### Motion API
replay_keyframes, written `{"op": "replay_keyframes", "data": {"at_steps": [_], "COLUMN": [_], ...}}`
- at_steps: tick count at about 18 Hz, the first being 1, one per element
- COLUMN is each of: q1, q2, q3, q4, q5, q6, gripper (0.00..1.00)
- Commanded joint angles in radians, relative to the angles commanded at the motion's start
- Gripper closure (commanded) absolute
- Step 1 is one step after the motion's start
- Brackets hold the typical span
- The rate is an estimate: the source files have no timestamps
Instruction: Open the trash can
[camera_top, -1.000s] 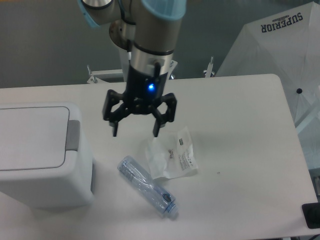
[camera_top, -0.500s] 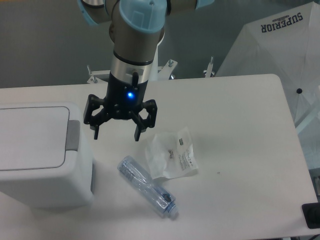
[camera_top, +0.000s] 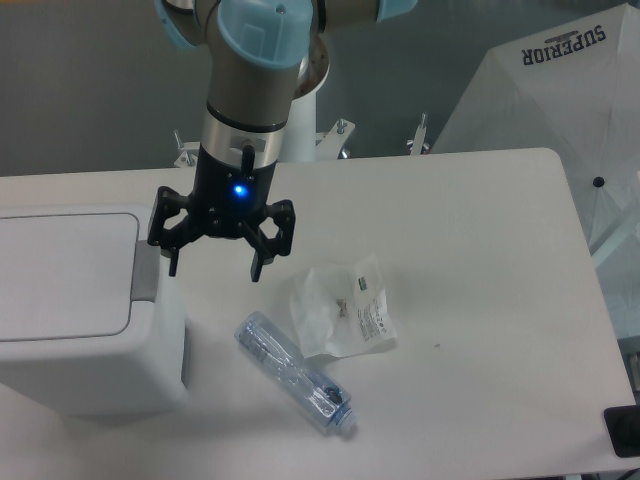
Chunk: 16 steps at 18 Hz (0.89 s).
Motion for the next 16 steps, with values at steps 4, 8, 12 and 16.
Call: {"op": "replay_keyframes", "data": {"at_steps": [4, 8, 12, 16], "q1": [-0.003, -0.012, -0.014, -0.014], "q2": [-0.002, -0.003, -0.005, -0.009], "q3": [-0.002, -0.005, -0.005, -0.006], "q4": [0.0, 0.0, 0.0, 0.0], "q5": [0.002, 0.002, 0.002, 0.002], "q6": [-0.002, 0.0, 0.0, 0.0], "gripper": [0.0, 0.0, 0.0, 0.0]}}
